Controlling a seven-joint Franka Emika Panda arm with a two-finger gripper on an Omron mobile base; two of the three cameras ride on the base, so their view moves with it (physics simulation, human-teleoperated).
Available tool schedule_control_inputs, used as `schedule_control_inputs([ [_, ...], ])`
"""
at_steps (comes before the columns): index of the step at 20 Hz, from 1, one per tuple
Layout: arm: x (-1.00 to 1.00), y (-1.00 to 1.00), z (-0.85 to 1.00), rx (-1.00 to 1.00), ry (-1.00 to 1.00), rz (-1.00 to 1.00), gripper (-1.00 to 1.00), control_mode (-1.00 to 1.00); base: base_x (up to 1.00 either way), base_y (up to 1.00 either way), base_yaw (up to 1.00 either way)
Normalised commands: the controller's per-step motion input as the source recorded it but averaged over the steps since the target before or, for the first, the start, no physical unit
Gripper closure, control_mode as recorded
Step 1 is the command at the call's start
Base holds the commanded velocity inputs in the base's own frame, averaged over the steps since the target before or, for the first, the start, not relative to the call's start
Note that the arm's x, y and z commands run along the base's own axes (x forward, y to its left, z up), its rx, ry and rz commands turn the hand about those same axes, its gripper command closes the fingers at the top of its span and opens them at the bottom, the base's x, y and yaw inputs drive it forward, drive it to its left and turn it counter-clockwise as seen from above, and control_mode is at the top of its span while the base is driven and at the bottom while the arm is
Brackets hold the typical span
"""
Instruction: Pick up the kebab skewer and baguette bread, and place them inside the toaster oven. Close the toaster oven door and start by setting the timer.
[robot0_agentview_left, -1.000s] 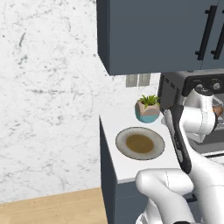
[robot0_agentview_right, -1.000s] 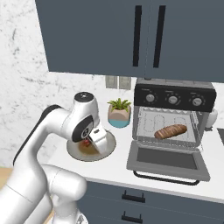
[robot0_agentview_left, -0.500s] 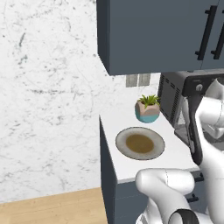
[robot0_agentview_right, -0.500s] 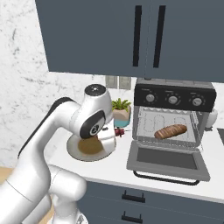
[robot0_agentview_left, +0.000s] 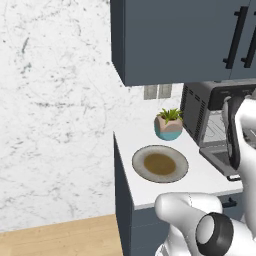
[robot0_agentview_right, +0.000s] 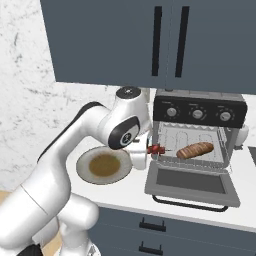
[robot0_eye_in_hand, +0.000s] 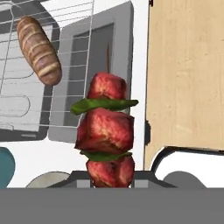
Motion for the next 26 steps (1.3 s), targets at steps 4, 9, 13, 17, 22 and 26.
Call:
schedule_control_inputs([
  [4, 0.0, -0.58, 0.01, 0.0, 0.0, -0.22, 1.0, -1.0, 0.0, 0.0, 0.0],
  [9, 0.01, -0.6, 0.0, 0.0, 0.0, -0.19, 1.0, -1.0, 0.0, 0.0, 0.0],
  [13, 0.14, -0.5, 0.0, 0.03, -0.03, -0.16, 1.0, -1.0, 0.0, 0.0, 0.0],
  [17, 0.27, -0.45, 0.0, 0.03, -0.06, -0.14, 1.0, -1.0, 0.0, 0.0, 0.0],
  [22, 0.44, -0.35, 0.0, 0.06, -0.11, -0.06, 1.0, -1.0, 0.0, 0.0, 0.0],
  [26, 0.32, -0.48, -0.04, 0.06, -0.12, 0.1, 1.0, -1.0, 0.0, 0.0, 0.0],
])
